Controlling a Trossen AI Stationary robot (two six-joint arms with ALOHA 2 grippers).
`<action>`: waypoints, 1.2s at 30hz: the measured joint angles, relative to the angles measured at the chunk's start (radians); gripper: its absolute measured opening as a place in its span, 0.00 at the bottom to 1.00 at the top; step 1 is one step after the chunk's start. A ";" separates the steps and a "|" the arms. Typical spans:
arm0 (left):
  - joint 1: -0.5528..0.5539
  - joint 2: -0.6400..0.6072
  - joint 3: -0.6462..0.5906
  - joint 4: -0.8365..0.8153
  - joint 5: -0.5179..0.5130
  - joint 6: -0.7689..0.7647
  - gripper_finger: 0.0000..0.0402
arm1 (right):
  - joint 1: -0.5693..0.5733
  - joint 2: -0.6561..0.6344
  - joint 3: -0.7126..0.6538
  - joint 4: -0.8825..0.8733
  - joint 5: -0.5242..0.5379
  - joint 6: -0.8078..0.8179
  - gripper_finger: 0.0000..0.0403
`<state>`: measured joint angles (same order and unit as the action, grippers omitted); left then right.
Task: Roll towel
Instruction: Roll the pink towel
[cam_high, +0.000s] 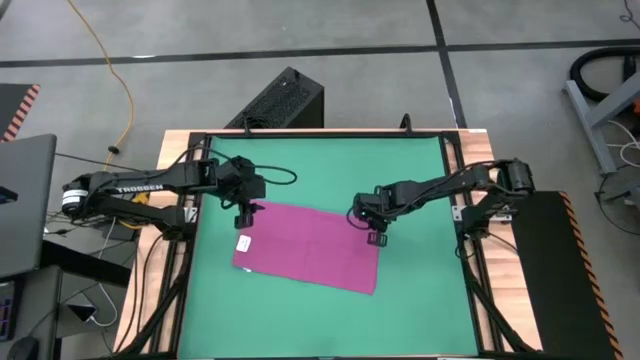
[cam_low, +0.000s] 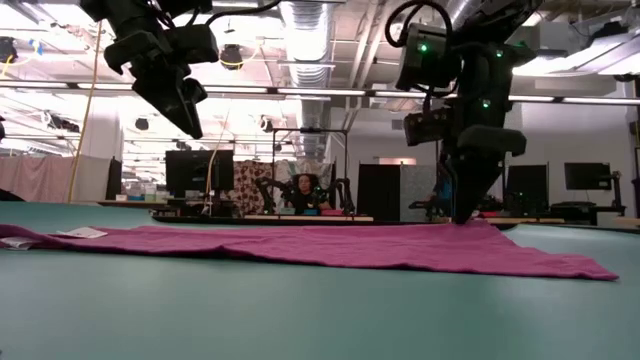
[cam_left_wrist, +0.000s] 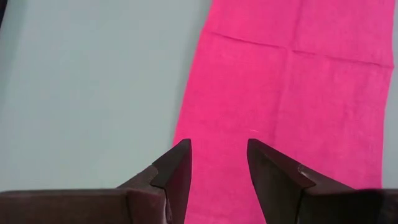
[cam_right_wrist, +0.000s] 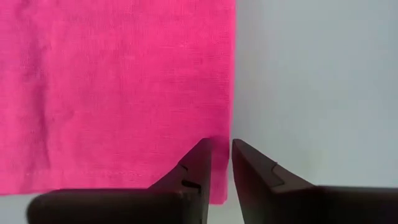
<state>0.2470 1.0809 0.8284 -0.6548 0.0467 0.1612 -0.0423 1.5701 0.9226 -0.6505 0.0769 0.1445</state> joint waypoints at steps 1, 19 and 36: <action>0.000 0.000 0.000 0.000 0.000 0.000 0.36 | -0.002 0.000 0.000 -0.003 0.000 -0.004 0.24; 0.000 0.000 0.000 0.000 0.000 0.010 0.36 | -0.013 0.006 -0.021 0.015 0.000 0.009 0.33; 0.000 0.000 0.000 0.024 0.000 0.008 0.36 | -0.012 0.005 -0.045 0.042 -0.003 0.016 0.03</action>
<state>0.2470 1.0809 0.8284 -0.6304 0.0467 0.1694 -0.0538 1.5755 0.8772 -0.6081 0.0734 0.1605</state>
